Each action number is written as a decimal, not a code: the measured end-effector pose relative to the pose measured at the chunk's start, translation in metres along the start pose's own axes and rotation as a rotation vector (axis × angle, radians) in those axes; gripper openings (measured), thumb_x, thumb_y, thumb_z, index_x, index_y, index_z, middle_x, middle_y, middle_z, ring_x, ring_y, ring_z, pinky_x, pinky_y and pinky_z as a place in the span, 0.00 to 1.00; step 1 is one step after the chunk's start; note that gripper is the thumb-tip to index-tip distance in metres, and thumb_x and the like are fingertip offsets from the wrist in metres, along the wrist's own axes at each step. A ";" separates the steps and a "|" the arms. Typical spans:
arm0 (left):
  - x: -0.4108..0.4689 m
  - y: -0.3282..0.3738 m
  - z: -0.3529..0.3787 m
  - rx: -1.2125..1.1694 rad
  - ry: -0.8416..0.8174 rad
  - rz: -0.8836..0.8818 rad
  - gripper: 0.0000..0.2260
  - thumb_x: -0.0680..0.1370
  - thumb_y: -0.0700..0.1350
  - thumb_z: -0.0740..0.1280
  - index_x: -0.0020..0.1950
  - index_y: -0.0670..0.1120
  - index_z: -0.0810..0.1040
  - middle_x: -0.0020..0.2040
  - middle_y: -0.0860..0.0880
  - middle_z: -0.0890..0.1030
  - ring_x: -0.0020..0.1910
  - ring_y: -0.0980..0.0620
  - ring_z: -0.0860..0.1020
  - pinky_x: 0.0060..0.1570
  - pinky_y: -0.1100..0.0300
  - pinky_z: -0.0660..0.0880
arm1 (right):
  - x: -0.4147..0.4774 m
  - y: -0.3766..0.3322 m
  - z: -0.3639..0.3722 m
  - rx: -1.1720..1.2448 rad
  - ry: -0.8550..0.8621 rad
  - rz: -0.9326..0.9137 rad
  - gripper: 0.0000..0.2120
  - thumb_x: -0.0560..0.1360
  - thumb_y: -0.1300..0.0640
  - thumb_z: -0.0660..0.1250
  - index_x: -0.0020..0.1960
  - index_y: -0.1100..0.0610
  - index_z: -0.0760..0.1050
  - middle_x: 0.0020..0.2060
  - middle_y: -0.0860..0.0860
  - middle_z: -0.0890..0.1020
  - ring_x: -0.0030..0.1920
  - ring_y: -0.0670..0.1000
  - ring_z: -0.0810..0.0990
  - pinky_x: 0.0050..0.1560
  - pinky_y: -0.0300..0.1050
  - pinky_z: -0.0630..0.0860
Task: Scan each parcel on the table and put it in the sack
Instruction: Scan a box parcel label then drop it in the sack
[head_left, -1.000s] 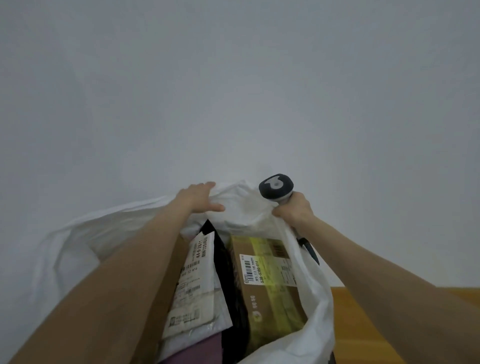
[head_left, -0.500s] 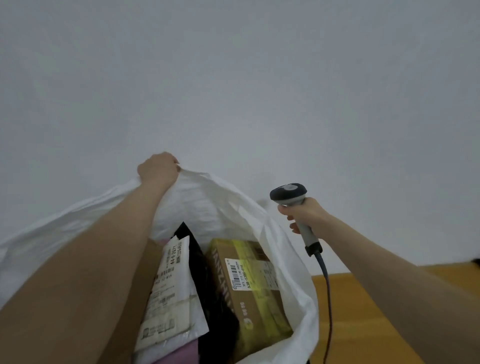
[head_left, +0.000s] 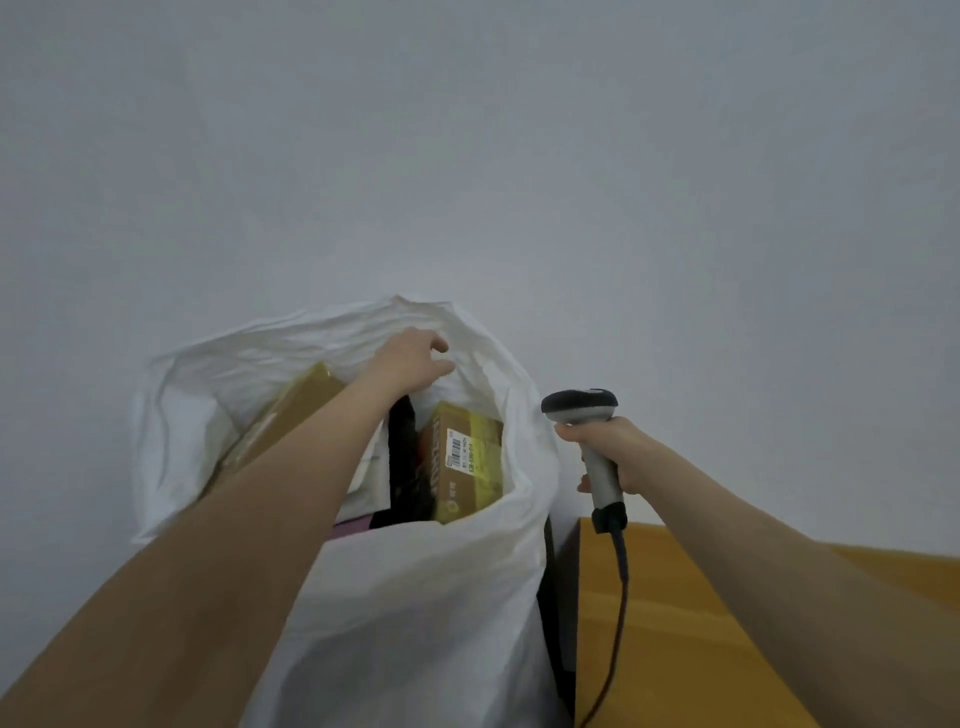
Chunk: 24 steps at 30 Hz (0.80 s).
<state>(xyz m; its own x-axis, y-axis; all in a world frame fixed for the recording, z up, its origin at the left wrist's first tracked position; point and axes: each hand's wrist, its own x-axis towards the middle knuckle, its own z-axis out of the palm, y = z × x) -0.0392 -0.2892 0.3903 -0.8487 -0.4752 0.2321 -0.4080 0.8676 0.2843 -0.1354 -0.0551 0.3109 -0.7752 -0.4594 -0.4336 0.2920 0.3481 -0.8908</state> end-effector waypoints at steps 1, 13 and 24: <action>-0.018 0.007 0.001 -0.062 -0.084 -0.006 0.19 0.77 0.54 0.66 0.64 0.47 0.76 0.62 0.49 0.77 0.60 0.51 0.75 0.57 0.58 0.70 | -0.007 0.008 0.001 0.017 -0.031 0.040 0.19 0.72 0.52 0.75 0.55 0.60 0.69 0.50 0.60 0.75 0.44 0.61 0.78 0.40 0.55 0.79; -0.142 0.010 -0.007 -0.274 -0.645 -0.155 0.25 0.74 0.63 0.67 0.66 0.52 0.74 0.63 0.53 0.77 0.61 0.53 0.76 0.65 0.52 0.71 | -0.052 -0.039 0.047 0.307 -0.067 -0.243 0.07 0.69 0.71 0.68 0.45 0.64 0.74 0.33 0.57 0.76 0.31 0.53 0.75 0.33 0.44 0.74; -0.140 -0.014 -0.019 0.300 -0.094 -0.112 0.12 0.69 0.58 0.73 0.38 0.51 0.79 0.36 0.52 0.76 0.40 0.50 0.76 0.35 0.59 0.67 | -0.036 -0.005 0.025 0.089 0.242 -0.137 0.08 0.70 0.69 0.68 0.36 0.62 0.71 0.31 0.56 0.76 0.32 0.54 0.74 0.40 0.47 0.75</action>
<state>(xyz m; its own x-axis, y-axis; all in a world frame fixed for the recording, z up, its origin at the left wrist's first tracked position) 0.0916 -0.2377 0.3720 -0.8147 -0.5664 0.1245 -0.5693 0.8220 0.0137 -0.0944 -0.0608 0.3276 -0.9188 -0.2850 -0.2730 0.2150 0.2185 -0.9519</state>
